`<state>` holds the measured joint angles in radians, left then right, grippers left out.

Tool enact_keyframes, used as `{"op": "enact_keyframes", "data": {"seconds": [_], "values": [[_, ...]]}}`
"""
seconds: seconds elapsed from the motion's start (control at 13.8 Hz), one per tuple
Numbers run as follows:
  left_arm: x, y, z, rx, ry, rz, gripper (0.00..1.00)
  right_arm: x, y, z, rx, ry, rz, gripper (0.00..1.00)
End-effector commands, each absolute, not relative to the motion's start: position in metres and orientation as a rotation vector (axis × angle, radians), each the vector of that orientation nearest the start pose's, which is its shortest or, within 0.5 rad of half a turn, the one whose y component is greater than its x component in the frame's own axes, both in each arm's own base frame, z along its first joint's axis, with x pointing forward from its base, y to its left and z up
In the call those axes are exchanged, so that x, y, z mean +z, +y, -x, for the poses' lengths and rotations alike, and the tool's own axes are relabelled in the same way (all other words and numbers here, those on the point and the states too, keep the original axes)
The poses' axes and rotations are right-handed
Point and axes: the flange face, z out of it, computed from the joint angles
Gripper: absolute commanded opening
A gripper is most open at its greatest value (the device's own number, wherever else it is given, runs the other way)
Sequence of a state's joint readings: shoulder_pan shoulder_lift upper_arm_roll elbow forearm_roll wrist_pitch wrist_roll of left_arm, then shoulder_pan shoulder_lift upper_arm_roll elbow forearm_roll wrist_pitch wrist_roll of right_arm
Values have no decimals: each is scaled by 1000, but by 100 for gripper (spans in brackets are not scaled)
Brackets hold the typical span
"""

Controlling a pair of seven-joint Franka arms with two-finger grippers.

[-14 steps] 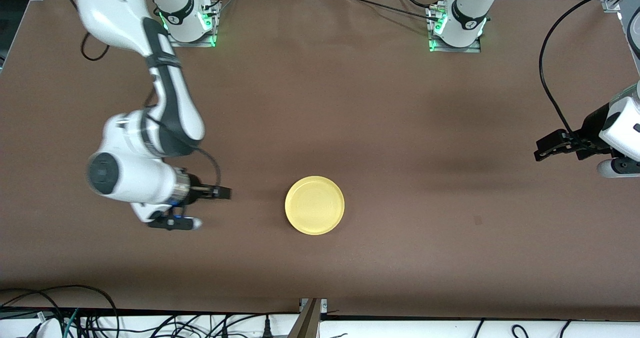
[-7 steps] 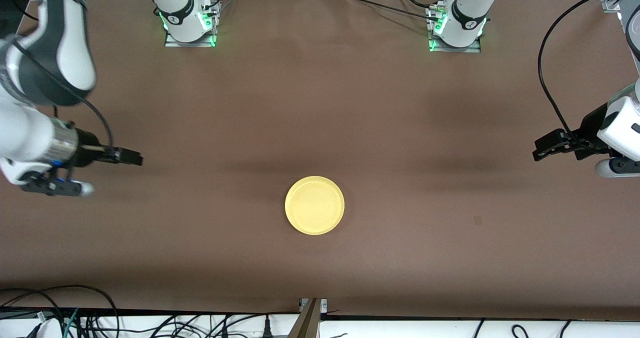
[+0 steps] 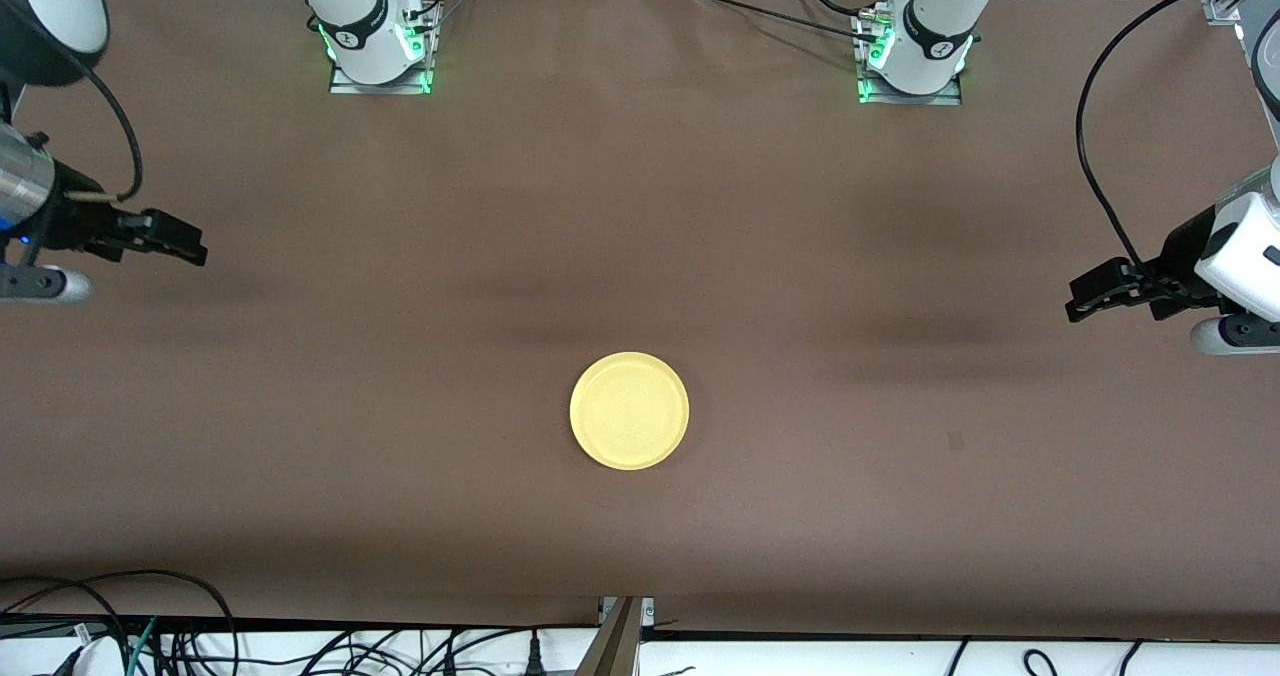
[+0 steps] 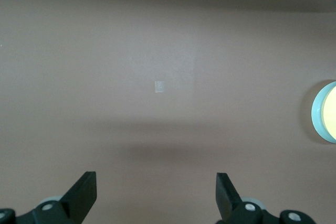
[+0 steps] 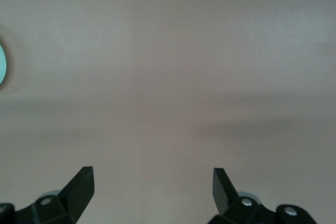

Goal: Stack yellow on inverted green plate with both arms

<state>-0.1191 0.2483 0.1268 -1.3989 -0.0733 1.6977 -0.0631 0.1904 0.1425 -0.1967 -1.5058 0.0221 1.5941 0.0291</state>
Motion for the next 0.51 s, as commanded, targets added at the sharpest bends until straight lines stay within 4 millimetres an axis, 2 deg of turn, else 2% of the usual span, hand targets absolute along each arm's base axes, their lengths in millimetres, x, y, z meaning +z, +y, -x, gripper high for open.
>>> {"op": "enact_keyframes", "data": {"seconds": [0.0,0.14,0.43], "values": [[577,-15,-641,-89,-100,3183,100,591,-8,-576,121,41,3147,100],[577,-14,-641,-92,-100,3183,100,591,-12,-577,177,67,3134,100],[578,-14,-640,-94,-100,3183,100,589,-9,-581,180,57,3136,100]]}}
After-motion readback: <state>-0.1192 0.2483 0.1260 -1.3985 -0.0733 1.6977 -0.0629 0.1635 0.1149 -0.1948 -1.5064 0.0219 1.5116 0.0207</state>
